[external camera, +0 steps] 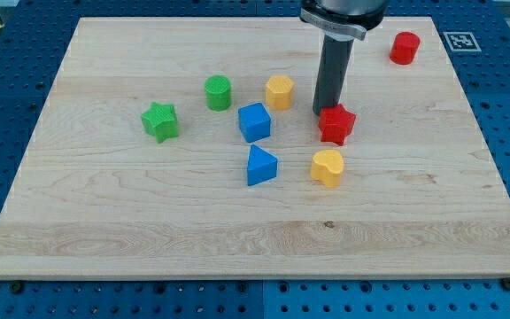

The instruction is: Push the red circle top left to the green circle

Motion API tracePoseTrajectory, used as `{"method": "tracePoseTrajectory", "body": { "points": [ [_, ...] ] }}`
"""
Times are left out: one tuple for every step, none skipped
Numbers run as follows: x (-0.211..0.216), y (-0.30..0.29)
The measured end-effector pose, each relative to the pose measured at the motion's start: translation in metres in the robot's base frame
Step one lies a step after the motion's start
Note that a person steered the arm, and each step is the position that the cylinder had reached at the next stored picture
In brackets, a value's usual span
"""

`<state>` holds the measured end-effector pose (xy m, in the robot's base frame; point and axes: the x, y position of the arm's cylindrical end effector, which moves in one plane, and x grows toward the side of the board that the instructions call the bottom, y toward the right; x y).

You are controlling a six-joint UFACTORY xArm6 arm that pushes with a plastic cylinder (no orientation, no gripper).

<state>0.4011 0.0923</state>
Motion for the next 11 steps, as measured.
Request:
{"method": "tracePoseTrajectory", "body": {
  "points": [
    [-0.046, 0.012],
    [-0.054, 0.044],
    [-0.050, 0.097],
    [-0.051, 0.152],
    [-0.080, 0.192],
    [-0.122, 0.211],
    [-0.130, 0.213],
    [-0.149, 0.211],
    [-0.148, 0.209],
    [-0.131, 0.208],
    [-0.128, 0.188]
  ]
}}
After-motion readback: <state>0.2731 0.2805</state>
